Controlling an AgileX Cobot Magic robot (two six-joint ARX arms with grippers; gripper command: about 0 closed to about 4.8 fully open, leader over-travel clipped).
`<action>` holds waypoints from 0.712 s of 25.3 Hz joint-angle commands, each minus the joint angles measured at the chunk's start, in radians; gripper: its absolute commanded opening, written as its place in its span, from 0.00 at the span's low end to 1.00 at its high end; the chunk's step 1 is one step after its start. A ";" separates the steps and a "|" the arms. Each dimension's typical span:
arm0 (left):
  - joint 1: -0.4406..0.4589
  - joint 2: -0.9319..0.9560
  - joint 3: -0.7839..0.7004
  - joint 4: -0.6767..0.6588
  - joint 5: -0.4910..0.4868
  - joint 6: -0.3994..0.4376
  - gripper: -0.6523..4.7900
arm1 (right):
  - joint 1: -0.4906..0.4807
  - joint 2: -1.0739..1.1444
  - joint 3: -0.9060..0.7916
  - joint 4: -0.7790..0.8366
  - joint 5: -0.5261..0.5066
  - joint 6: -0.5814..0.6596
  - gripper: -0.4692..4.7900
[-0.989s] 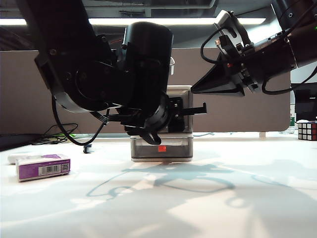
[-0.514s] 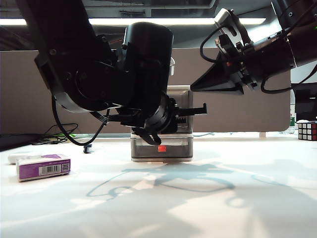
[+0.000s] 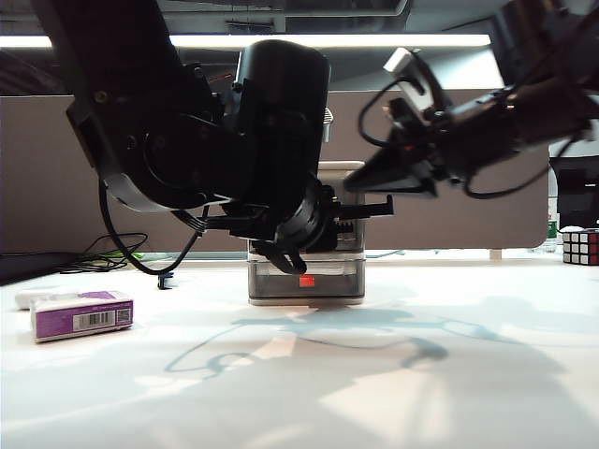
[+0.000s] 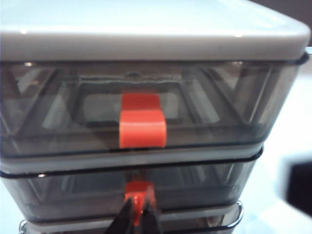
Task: Open the second layer of the drawer on the table, pick up a pack of napkins on the table and put it in, and finally close the drawer.
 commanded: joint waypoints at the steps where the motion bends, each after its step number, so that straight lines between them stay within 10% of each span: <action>1: -0.004 -0.004 0.000 -0.004 -0.011 0.006 0.11 | 0.014 0.032 0.053 0.010 -0.009 0.002 0.08; 18: -0.010 -0.011 -0.013 -0.017 -0.010 0.007 0.11 | 0.013 0.080 0.103 0.010 0.020 -0.002 0.08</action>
